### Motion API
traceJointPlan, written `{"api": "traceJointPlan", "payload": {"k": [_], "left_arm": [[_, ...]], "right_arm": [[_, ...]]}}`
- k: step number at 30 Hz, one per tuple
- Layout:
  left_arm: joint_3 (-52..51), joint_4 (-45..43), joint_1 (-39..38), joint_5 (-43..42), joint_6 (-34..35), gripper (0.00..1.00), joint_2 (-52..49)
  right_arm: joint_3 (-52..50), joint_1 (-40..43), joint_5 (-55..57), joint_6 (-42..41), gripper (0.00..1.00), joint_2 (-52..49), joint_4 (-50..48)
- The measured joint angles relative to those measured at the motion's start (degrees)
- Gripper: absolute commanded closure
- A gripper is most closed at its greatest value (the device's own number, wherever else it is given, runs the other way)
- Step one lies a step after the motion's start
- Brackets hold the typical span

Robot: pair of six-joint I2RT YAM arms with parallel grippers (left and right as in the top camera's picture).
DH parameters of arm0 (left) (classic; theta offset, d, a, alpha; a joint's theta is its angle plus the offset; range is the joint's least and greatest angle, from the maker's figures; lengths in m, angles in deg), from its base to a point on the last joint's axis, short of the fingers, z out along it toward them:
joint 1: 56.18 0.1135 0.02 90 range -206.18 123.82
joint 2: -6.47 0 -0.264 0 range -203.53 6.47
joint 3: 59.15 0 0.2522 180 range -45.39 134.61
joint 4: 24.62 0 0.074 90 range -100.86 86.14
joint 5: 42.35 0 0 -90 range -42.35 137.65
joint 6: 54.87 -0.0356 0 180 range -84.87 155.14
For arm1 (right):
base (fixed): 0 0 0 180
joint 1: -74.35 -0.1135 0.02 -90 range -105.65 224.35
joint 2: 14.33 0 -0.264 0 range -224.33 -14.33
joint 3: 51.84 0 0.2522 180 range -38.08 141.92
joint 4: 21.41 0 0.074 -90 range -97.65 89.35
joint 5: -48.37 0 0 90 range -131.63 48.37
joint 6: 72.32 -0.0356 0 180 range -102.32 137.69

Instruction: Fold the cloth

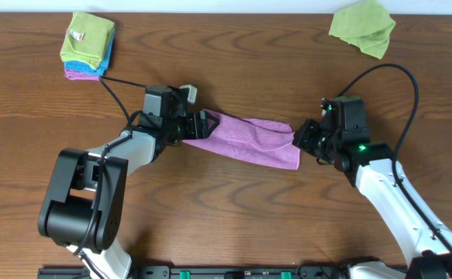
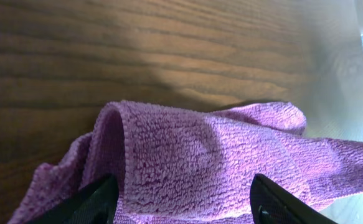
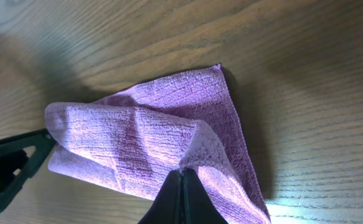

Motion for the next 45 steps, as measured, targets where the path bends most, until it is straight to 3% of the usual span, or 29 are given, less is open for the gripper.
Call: {"api": "traceJointPlan", "payload": {"k": [5,9,15,27,34,45], "left_arm": [[0.0,0.2,0.0,-0.1,0.0,0.31,0.0],[0.0,0.2,0.0,-1.2,0.2,0.42,0.0],[0.0,0.4,0.0,-2.7,1.4,0.45,0.0],[0.0,2.1,0.1,-8.5,2.8,0.46,0.0],[0.0,6.6,0.3,-8.0,2.3,0.45,0.0],[0.0,6.8,0.3,-8.4,1.2,0.47,0.0]], "right_arm": [[0.0,0.0,0.0,0.0,0.98,0.0,0.0],[0.0,0.0,0.0,0.0,0.98,0.0,0.0],[0.0,0.0,0.0,0.0,0.98,0.0,0.0],[0.0,0.0,0.0,0.0,0.98,0.0,0.3],[0.0,0.0,0.0,0.0,0.98,0.0,0.4],[0.0,0.0,0.0,0.0,0.98,0.0,0.4]]}}
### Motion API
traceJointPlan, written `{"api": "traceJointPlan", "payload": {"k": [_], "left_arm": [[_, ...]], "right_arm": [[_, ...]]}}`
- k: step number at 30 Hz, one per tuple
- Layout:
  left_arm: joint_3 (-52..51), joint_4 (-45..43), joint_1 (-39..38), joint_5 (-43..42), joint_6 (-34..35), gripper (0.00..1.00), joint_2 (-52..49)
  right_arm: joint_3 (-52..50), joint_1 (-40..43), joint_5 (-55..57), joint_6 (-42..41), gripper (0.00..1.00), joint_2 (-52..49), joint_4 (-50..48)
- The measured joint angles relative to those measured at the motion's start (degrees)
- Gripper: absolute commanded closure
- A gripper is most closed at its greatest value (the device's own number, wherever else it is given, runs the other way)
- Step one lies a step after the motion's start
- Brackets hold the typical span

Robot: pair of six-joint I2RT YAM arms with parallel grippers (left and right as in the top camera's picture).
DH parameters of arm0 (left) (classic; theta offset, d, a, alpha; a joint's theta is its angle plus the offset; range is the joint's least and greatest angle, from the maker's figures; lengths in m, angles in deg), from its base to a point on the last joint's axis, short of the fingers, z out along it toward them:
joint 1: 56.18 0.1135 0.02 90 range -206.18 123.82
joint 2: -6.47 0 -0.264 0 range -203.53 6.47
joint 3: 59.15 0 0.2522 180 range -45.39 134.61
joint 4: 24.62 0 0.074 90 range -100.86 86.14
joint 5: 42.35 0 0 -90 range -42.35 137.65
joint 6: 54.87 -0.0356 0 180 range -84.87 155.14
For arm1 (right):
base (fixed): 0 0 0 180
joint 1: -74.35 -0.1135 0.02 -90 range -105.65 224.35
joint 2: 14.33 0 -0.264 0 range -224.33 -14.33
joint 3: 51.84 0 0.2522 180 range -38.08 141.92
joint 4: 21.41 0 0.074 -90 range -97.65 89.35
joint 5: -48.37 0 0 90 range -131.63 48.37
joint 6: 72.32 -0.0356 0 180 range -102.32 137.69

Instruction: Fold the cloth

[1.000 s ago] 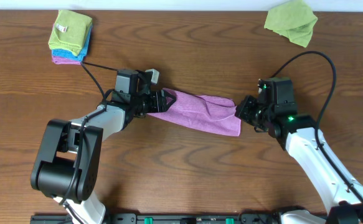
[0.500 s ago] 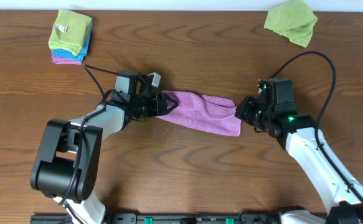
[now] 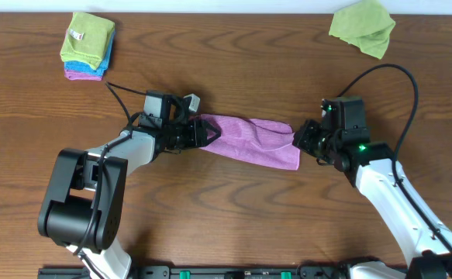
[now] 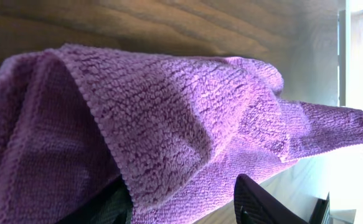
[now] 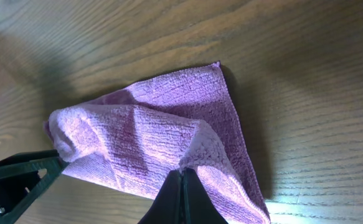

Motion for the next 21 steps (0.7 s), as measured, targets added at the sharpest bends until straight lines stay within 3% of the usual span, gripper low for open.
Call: {"api": "traceJointPlan", "payload": {"k": [5,10,14,17,21], "left_arm": [[0.0,-3.2,1.1,-2.9,0.3,0.47,0.0],[0.0,-3.1,1.5,-4.8,0.5,0.74,0.0],[0.0,-2.2,1.5,-5.2,0.2,0.87,0.0],[0.0,-1.8,1.5,-5.2,0.4,0.94,0.0],[0.0,-1.8,1.5,-5.2,0.3,0.94,0.0]], "right_arm": [[0.0,0.0,0.0,0.0,0.98,0.0,0.0],[0.0,0.0,0.0,0.0,0.98,0.0,0.0],[0.0,0.0,0.0,0.0,0.98,0.0,0.0],[0.0,0.0,0.0,0.0,0.98,0.0,0.0],[0.0,0.0,0.0,0.0,0.98,0.0,0.0]]}}
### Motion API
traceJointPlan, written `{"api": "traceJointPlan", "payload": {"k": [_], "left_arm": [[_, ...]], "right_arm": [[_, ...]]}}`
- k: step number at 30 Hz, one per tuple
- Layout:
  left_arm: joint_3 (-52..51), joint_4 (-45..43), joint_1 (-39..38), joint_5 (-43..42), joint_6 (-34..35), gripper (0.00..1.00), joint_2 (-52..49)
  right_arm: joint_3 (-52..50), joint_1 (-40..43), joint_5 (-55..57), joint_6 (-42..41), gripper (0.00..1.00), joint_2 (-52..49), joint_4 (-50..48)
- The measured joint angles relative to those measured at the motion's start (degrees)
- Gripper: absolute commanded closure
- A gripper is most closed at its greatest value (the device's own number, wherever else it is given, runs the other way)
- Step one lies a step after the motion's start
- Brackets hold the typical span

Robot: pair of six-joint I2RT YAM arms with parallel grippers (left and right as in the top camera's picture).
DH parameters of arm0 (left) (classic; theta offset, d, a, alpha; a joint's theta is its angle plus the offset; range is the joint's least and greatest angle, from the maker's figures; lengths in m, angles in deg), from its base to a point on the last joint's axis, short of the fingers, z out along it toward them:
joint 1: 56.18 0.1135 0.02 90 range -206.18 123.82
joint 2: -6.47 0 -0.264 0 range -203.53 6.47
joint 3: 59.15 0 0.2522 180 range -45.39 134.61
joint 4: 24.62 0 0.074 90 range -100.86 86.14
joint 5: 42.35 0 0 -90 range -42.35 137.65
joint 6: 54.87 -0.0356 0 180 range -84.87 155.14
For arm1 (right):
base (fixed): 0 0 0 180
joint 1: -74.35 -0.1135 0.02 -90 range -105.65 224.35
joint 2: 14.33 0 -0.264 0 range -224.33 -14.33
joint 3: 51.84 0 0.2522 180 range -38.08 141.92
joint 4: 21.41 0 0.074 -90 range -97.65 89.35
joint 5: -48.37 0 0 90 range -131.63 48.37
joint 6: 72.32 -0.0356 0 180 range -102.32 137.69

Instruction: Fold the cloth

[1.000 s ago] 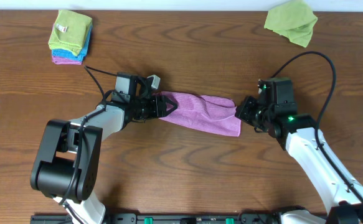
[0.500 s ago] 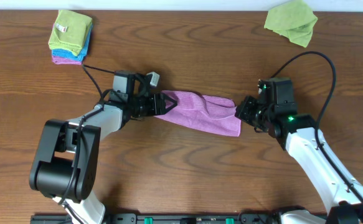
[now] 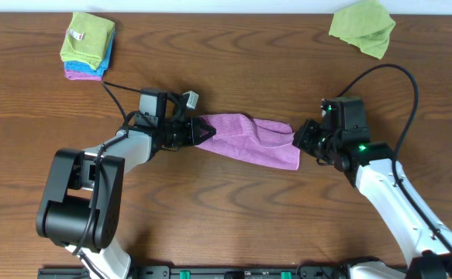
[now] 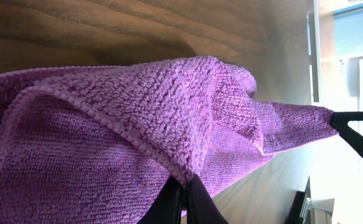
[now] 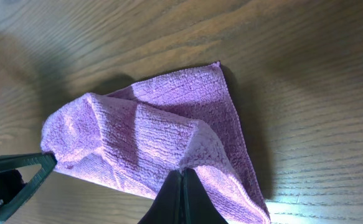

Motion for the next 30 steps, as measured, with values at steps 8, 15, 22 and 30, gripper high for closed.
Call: {"api": "traceJointPlan", "payload": {"k": [8,15,22,30], "left_arm": [[0.0,2.3,2.3,-0.7,0.0,0.94,0.0],[0.0,5.3,9.7,-3.7,-0.3,0.94,0.2],[0.0,7.3,10.9,-5.4,-1.7,0.95,0.4],[0.0,7.5,12.0,-9.4,-1.8,0.94,0.5]], "right_arm": [[0.0,0.0,-1.9,0.0,0.98,0.0,0.6],[0.0,0.0,-3.0,0.6,0.98,0.0,4.5],[0.0,-1.5,-3.2,0.9,0.98,0.0,6.1],[0.0,-7.0,-1.0,1.4,0.98,0.0,6.2]]}}
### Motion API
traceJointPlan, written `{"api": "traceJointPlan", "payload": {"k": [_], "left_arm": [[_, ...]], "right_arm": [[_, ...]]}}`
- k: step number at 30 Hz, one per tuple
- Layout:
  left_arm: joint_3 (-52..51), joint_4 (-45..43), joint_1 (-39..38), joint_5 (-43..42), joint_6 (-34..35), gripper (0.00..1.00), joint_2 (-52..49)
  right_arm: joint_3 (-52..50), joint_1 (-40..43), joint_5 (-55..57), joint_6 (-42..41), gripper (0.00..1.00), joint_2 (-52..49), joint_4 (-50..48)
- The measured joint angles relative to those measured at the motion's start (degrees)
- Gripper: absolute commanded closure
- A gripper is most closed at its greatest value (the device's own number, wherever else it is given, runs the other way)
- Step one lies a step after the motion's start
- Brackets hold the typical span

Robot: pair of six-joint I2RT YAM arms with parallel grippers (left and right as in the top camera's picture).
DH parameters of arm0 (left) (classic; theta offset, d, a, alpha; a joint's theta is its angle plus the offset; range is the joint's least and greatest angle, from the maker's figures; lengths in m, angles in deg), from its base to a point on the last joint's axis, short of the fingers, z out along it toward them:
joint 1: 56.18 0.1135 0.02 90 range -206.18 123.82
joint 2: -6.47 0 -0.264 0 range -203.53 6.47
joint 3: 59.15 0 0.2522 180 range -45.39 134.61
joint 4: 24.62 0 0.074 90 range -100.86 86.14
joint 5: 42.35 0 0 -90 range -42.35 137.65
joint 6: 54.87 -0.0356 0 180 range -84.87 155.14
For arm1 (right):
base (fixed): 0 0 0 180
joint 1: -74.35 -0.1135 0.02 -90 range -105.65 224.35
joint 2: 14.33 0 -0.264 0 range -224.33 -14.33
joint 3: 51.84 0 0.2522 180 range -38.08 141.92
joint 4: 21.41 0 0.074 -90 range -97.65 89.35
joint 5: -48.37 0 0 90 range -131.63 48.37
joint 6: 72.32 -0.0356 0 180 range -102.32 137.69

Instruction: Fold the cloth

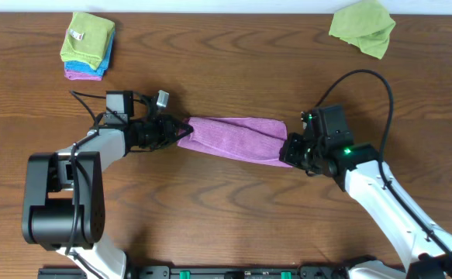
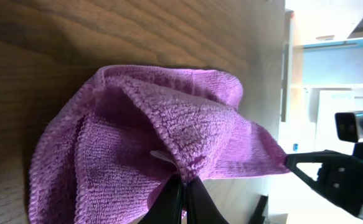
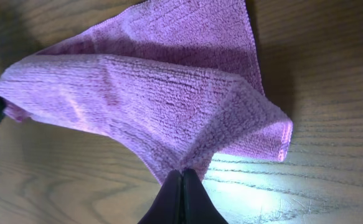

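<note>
The purple cloth (image 1: 233,136) is stretched in a long band across the middle of the wooden table. My left gripper (image 1: 181,132) is shut on its left end, and in the left wrist view the purple cloth (image 2: 169,134) bunches in folds above the pinched fingertips of the left gripper (image 2: 182,182). My right gripper (image 1: 288,151) is shut on the right end. The right wrist view shows the purple cloth (image 3: 150,93) spreading away from the right gripper (image 3: 182,173), with one corner hanging to the right.
A stack of folded cloths (image 1: 87,45), green over blue and purple, lies at the far left corner. A crumpled green cloth (image 1: 363,26) sits at the far right. Black cables trail from both arms over the table (image 1: 226,217).
Both grippers, still shut on the cloth ends, have moved left. The left one went further, so the cloth is now pulled longer and straighter.
At first my left gripper was open around the cloth's left end while the right held the right end. It stayed open at the second moment, closer in on the cloth. By the third it had shut on that end. Now both arms hold the cloth stretched, shifted left.
</note>
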Motion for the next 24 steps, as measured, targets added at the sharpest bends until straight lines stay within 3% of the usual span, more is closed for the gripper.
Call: {"api": "traceJointPlan", "payload": {"k": [8,24], "left_arm": [[0.0,1.3,4.1,-2.1,0.0,0.94,1.3],[0.0,7.5,4.2,2.2,-3.0,0.94,1.6]], "right_arm": [[0.0,-0.2,1.2,0.2,0.98,0.0,-0.4],[0.0,-0.2,4.2,0.3,0.98,-0.4,0.0]]}}
